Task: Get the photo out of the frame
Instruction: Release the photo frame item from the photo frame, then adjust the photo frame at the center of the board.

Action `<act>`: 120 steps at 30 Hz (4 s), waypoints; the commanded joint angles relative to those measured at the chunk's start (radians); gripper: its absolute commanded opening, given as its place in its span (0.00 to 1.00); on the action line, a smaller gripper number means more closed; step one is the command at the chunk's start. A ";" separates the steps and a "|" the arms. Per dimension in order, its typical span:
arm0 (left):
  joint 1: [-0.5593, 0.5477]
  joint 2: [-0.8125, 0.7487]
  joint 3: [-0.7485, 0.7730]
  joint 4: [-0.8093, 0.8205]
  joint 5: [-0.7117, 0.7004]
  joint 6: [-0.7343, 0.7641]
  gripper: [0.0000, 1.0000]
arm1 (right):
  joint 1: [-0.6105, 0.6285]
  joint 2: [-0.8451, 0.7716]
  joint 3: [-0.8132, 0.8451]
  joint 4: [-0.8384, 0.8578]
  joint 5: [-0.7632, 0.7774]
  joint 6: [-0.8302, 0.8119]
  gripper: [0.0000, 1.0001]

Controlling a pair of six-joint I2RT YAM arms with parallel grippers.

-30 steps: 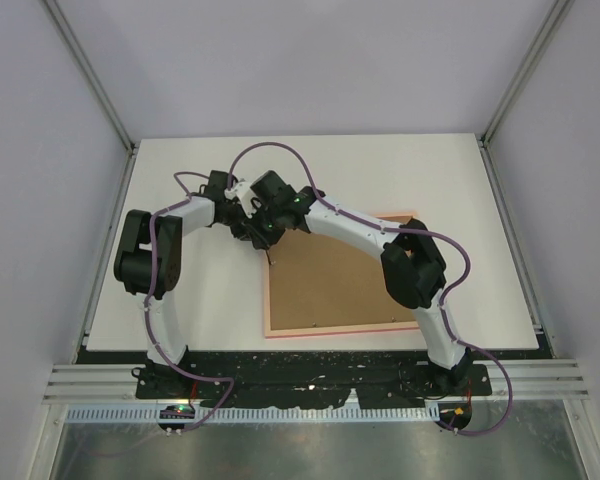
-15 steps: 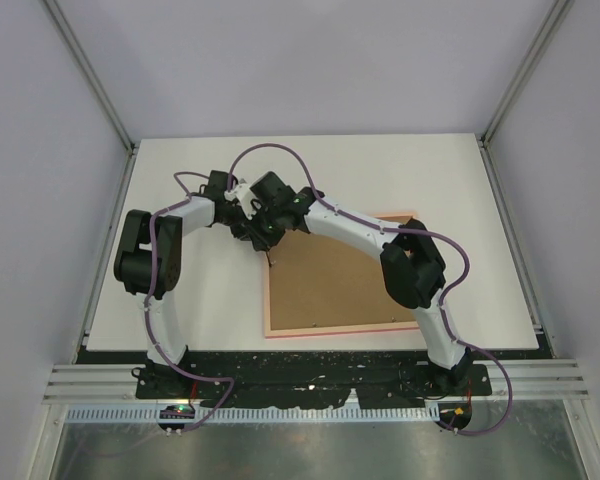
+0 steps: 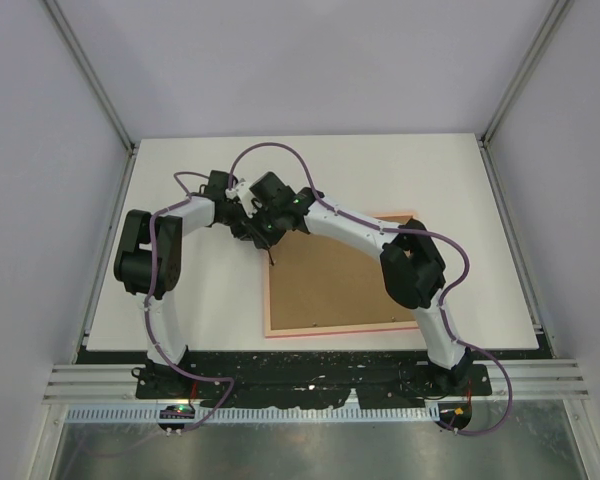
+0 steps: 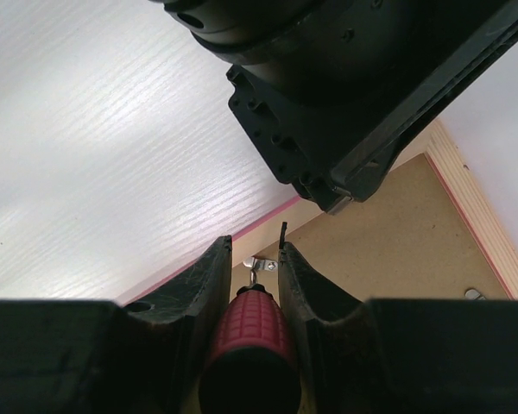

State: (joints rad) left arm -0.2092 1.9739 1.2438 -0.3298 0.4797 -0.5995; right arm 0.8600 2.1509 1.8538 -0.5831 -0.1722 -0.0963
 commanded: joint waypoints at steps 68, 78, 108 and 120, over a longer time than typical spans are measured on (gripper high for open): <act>0.008 0.028 -0.001 0.005 -0.010 -0.019 0.00 | -0.004 0.021 0.001 0.071 -0.107 0.024 0.08; 0.007 0.026 -0.003 0.005 -0.010 -0.017 0.00 | -0.004 0.012 0.024 0.008 -0.170 -0.017 0.08; 0.010 0.052 0.055 -0.049 0.000 -0.002 0.00 | -0.071 -0.215 -0.091 -0.096 -0.119 -0.256 0.08; 0.007 0.101 0.239 -0.238 -0.108 0.115 0.00 | -0.461 -0.470 -0.361 -0.182 0.008 -0.246 0.08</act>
State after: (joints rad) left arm -0.2085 2.0502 1.4086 -0.4877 0.4362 -0.5358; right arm 0.4847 1.8141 1.5494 -0.7422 -0.2638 -0.3424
